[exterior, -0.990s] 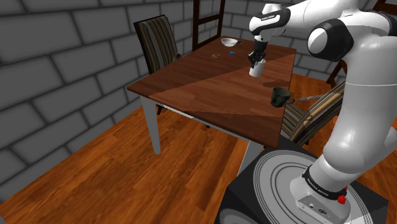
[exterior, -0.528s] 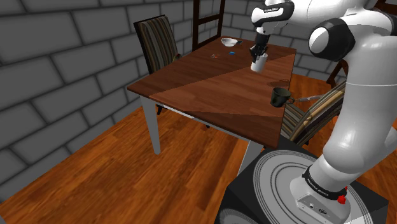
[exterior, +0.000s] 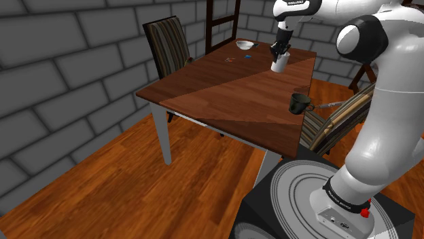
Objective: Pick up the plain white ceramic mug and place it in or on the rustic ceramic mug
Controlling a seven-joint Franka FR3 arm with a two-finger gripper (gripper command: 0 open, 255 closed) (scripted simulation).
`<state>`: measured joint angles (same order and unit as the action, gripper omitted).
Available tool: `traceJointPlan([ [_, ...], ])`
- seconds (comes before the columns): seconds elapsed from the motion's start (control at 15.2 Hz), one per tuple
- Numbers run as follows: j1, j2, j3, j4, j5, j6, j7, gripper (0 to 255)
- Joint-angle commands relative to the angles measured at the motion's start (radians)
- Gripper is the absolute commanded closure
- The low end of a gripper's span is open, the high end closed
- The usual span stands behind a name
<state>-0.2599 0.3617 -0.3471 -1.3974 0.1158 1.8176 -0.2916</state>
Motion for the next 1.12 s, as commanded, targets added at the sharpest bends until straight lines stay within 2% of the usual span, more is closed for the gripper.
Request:
traceJointPlan([
  [0.0, 0.012, -0.085, -0.01, -0.108, -0.024, 0.027, -0.005, 255],
  [0.59, 0.02, -0.454, -0.034, -0.522, -0.157, 0.095, -0.003, 255],
  [0.92, -0.006, -0.636, -0.037, -0.683, -0.227, 0.086, -0.004, 255],
  [1.06, -0.008, -0.634, -0.038, -0.708, -0.227, 0.113, -0.004, 255],
])
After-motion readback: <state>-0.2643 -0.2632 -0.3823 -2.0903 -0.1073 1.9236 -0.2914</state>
